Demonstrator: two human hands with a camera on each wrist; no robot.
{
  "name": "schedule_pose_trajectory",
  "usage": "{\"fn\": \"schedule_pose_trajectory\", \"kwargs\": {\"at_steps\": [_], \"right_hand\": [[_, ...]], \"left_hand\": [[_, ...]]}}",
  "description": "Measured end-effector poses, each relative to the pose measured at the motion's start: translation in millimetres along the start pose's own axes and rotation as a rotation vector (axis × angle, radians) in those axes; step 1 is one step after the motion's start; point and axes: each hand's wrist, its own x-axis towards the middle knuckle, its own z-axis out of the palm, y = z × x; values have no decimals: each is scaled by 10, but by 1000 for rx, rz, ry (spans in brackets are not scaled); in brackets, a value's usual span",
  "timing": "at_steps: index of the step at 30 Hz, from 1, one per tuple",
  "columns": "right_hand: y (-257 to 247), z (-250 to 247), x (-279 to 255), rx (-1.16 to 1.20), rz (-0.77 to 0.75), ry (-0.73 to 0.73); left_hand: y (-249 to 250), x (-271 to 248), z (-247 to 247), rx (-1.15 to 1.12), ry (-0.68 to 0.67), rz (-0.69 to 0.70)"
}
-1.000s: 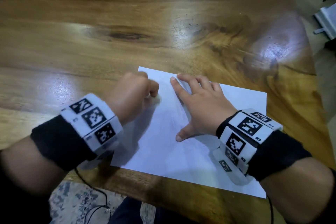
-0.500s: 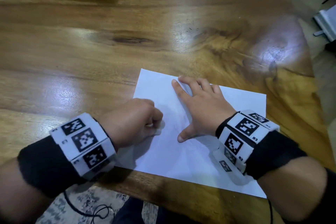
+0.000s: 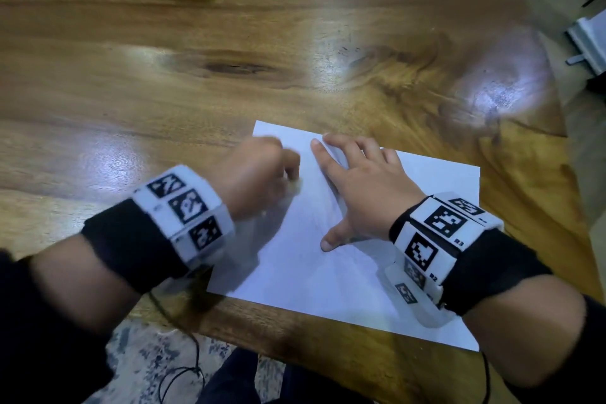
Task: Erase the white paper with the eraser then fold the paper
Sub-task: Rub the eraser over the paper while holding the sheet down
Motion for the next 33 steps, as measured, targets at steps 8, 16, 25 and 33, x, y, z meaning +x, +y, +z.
{"fn": "schedule_pose_trajectory", "kwargs": {"at_steps": [8, 16, 25, 33], "right_hand": [[4, -6, 11, 3, -2, 3], [20, 19, 10, 27, -9, 13], [30, 23, 15, 6, -14, 21], [29, 25, 13, 25, -14, 28]], "left_hand": [[48, -256, 125, -6, -263, 76], [-199, 101, -224, -178, 81, -189], [85, -168, 112, -28, -62, 86], [10, 124, -9, 13, 104, 85]]}}
